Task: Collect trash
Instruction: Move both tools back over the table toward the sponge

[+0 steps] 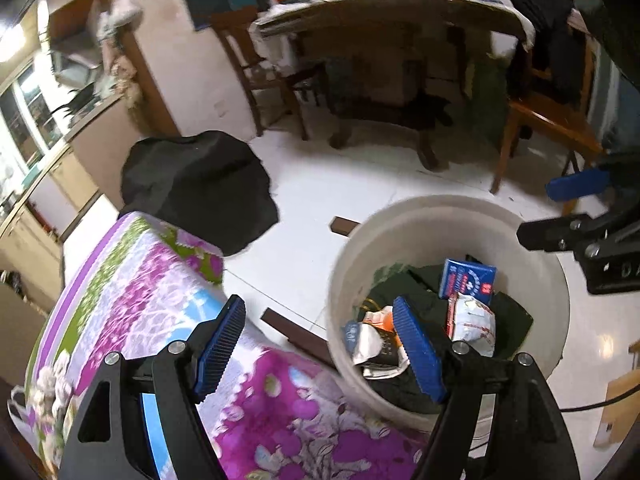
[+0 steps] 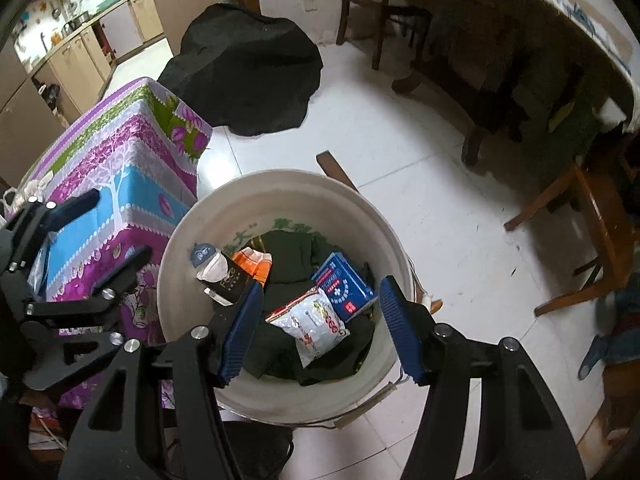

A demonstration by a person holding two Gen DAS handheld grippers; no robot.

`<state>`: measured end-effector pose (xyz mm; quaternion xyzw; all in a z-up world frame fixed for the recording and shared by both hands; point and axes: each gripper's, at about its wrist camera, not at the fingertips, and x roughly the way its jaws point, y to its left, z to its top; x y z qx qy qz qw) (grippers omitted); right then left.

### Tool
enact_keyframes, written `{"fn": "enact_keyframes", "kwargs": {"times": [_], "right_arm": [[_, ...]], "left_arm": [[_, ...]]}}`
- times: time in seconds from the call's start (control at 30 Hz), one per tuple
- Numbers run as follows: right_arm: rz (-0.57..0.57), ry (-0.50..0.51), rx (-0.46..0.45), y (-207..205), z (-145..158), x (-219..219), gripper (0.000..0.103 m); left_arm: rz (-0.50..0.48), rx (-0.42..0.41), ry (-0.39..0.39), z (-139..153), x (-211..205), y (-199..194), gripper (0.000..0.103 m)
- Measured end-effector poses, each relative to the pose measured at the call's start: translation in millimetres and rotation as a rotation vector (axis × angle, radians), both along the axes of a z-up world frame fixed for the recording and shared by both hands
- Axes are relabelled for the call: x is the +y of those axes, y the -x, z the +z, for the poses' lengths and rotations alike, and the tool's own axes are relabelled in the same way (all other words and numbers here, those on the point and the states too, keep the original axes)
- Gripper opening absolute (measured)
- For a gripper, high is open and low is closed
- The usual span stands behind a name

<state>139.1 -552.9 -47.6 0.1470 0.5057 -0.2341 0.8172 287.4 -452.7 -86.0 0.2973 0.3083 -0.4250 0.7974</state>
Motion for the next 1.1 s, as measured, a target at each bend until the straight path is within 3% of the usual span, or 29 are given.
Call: {"fn": "enact_keyframes", "kwargs": {"times": [0.33, 0.63, 1.1], "right_arm": [[0.066, 0.076, -0.169, -12.1, 10.4, 53.6, 0.058], [0.132, 0.078, -0.306, -27.1, 16.9, 116.1, 0.058], [0.260, -0.053, -0.344, -56.1, 8.7, 196.9, 0.058]], "left_arm": [[0.216, -0.038, 0.067, 16.7, 69.5, -27.8, 0.076], [0.399, -0.076, 0.140, 35.6, 153.6, -50.3, 0.076], [0.597, -0.054, 0.319, 76.0, 306.8, -55.5, 0.078]]}}
